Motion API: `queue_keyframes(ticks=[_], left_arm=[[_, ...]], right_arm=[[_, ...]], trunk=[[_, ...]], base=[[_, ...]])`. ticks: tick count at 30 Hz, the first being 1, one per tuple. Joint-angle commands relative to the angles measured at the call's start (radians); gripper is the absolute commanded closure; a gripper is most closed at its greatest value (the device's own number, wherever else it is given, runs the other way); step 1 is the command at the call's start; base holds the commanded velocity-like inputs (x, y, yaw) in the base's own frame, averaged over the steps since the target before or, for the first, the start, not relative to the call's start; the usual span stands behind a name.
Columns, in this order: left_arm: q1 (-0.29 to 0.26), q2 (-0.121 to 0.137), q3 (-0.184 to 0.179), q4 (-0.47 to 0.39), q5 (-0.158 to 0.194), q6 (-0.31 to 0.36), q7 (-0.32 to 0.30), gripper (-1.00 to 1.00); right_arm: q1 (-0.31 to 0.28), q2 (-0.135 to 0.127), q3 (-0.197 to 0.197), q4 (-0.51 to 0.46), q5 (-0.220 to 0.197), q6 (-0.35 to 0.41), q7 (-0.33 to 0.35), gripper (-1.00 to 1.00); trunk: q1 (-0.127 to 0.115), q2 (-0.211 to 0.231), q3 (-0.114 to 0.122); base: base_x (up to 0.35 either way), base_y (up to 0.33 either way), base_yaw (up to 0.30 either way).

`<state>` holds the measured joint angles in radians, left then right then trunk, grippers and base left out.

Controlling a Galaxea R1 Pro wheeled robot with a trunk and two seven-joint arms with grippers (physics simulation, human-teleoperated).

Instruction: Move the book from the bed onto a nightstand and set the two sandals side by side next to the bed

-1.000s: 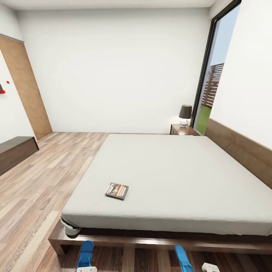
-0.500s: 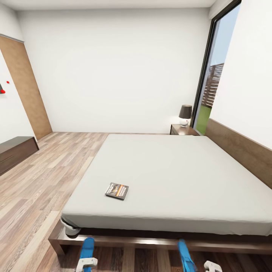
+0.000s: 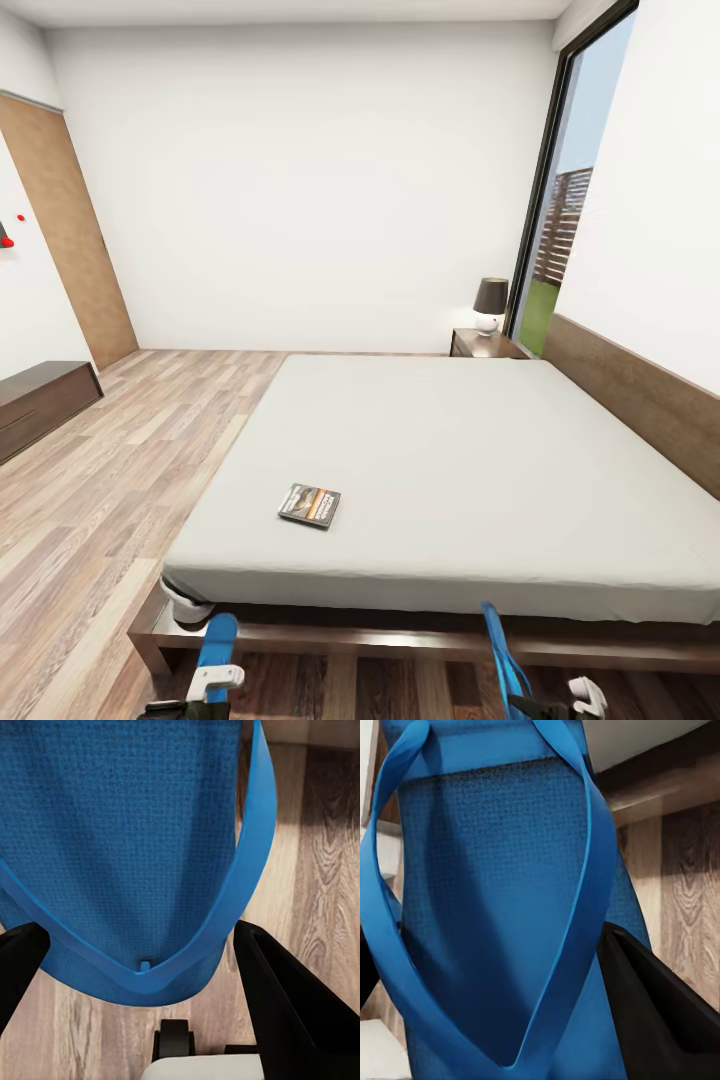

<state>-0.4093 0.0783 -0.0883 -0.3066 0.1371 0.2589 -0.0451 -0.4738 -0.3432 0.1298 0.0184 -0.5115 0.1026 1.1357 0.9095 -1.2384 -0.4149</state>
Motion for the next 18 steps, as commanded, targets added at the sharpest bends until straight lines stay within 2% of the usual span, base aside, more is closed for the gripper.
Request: queue_keyframes(ticks=[1,18], left_arm=[[0.0,0.001,-0.008,-0.002,0.01,0.004,0.001,1.0],[0.0,0.0,-0.008,0.0,0.012,0.006,0.004,1.0]], right_arm=[[-0.002,-0.002,0.005,0.007,-0.012,0.012,0.011,1.0],[-0.001,-0.005,0.005,0.015,-0.012,0.011,0.017,1.0]], trunk=[[0.0,-0.001,-0.001],[0.008,-0.015,-0.007]], base=[[0.0,0.0,0.0],[0.0,0.0,0.0]])
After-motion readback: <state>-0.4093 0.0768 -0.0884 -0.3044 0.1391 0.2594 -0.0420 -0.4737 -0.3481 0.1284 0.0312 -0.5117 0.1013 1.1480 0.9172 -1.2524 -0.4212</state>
